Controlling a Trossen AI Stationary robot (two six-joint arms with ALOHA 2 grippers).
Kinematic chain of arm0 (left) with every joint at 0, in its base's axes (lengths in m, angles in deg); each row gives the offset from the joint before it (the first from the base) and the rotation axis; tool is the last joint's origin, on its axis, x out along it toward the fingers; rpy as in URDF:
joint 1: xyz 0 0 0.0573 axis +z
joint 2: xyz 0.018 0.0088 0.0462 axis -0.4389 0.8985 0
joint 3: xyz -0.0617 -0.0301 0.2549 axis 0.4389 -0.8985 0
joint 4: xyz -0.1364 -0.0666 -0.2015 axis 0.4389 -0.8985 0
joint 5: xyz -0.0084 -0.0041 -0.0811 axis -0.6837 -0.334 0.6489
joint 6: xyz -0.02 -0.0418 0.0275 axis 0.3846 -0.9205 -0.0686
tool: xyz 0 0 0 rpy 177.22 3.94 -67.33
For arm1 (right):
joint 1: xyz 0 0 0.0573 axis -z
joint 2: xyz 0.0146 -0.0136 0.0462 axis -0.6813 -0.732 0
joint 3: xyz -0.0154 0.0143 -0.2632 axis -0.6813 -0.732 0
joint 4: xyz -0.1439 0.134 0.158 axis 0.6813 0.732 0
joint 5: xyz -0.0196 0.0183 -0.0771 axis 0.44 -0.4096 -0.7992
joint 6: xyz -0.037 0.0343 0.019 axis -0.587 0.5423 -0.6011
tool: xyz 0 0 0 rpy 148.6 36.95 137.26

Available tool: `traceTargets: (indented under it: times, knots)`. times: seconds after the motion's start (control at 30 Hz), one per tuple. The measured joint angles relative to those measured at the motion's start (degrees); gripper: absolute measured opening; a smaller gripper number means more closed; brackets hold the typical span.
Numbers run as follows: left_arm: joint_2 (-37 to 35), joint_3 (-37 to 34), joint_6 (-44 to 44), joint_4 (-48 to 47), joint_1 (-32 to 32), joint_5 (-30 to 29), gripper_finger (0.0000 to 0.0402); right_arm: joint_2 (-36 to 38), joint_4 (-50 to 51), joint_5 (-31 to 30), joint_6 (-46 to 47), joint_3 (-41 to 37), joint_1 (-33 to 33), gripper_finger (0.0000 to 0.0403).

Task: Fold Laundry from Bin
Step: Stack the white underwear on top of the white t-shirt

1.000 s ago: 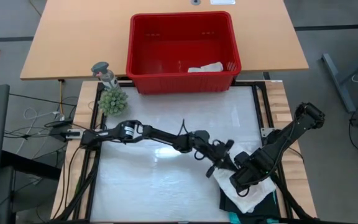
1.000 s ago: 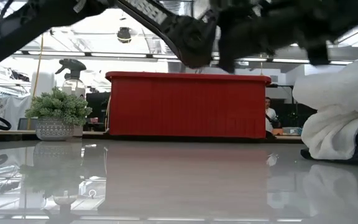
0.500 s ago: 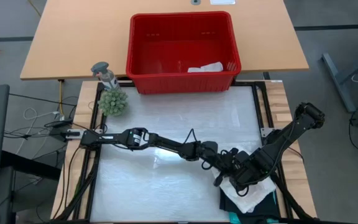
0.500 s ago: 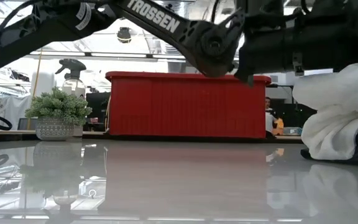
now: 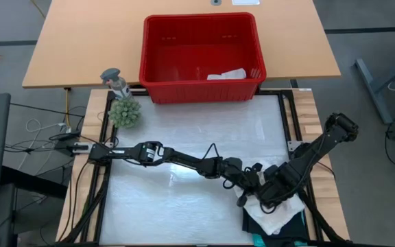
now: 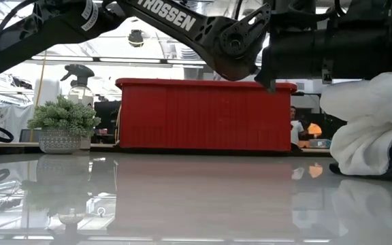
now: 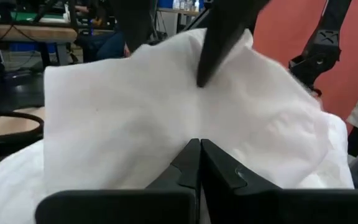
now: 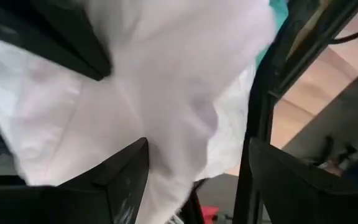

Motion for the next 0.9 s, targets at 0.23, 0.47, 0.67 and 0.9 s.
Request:
traceTargets:
  times: [0.23, 0.47, 0.67, 0.9]
  knots:
    - [0.0, 0.0, -0.33, -1.72, 0.55, 0.96, 0.0, 1.68, 3.67, -9.08, 2.05, 7.35, 0.1, 0.0297]
    - [-0.86, -0.09, -6.76, -2.49, 1.39, 4.58, 0.0, 2.69, 2.35, -25.93, 7.75, 12.28, -1.85, 0.0297]
    - [-6.33, -0.07, -13.34, -7.9, 3.74, 16.91, 0.0, 2.59, 1.18, -34.04, 16.59, 8.92, -7.66, 0.029]
    - [-13.89, -0.11, -4.19, -31.19, 6.89, 21.21, 0.0, 2.46, -6.93, -41.12, 28.08, 1.16, -15.27, 0.0279]
